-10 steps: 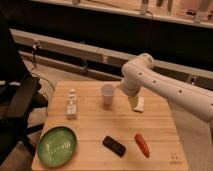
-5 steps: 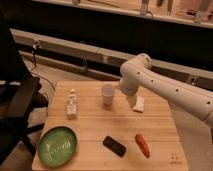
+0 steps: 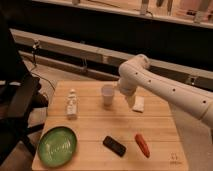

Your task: Pick up the ceramic cup

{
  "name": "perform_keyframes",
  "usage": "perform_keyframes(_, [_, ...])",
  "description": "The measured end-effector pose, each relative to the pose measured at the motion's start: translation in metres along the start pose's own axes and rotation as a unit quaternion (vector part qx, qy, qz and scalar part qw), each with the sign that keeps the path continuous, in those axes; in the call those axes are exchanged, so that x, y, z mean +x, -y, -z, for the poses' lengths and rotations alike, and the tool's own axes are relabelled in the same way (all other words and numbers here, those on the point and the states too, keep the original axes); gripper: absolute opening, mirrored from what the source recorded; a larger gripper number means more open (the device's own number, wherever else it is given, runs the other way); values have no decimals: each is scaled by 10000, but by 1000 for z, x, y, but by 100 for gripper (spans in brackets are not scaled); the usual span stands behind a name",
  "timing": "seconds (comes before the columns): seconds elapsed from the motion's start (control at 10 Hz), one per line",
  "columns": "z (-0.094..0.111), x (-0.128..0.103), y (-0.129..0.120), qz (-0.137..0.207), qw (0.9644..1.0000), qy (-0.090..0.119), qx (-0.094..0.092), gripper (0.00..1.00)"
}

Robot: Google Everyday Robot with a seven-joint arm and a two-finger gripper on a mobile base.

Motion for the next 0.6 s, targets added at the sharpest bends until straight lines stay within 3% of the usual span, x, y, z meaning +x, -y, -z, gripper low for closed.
perform_keyframes(0.6, [-9, -6, 8, 271, 9996, 54, -1, 80])
